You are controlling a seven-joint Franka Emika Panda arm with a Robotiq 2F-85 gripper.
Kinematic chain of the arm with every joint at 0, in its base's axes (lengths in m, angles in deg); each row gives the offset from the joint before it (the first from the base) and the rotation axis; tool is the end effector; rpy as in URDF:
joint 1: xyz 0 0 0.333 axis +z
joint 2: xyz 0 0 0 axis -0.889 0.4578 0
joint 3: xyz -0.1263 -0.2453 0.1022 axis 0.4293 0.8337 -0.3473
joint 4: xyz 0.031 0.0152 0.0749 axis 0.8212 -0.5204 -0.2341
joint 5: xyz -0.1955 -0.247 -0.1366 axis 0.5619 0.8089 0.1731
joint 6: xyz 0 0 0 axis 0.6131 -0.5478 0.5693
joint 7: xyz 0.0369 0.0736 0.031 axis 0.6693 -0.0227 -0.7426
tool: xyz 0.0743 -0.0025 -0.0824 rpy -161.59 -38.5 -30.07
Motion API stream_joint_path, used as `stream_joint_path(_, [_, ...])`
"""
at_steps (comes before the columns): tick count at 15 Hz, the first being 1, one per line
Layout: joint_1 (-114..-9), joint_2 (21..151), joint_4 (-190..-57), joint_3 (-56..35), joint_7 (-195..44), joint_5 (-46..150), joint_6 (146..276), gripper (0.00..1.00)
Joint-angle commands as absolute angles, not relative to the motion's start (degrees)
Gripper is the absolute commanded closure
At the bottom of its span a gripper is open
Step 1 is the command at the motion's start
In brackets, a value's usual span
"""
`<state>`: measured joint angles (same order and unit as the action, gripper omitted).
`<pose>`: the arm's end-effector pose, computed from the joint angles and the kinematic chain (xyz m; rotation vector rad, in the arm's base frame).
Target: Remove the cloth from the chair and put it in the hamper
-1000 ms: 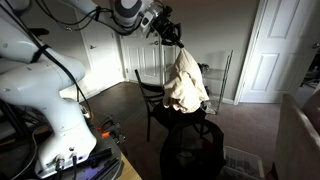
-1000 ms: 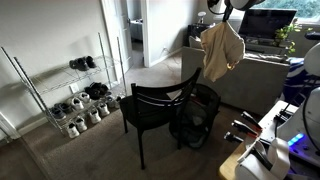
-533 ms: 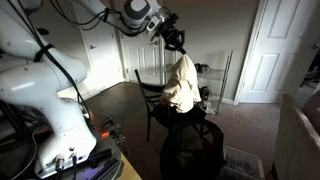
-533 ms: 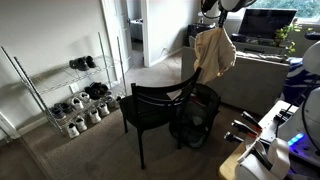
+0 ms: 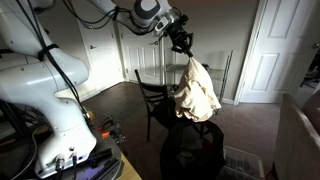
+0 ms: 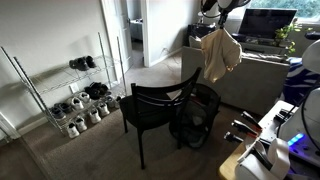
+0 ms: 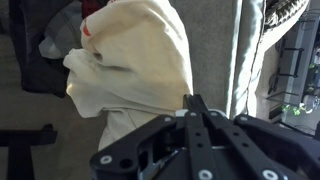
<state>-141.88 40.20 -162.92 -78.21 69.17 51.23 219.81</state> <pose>0.4672 -0.0826 0.4774 -0.4833 2.7746 -0.8963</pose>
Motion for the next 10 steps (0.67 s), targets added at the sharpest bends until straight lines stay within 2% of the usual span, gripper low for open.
stream_joint_path(1, [-148.0,41.06,-159.62,-83.67,69.17,47.88,217.3,1.0])
stream_joint_path(10, [-162.88,40.14,-150.8,-96.7,69.17,45.64,211.76,1.0])
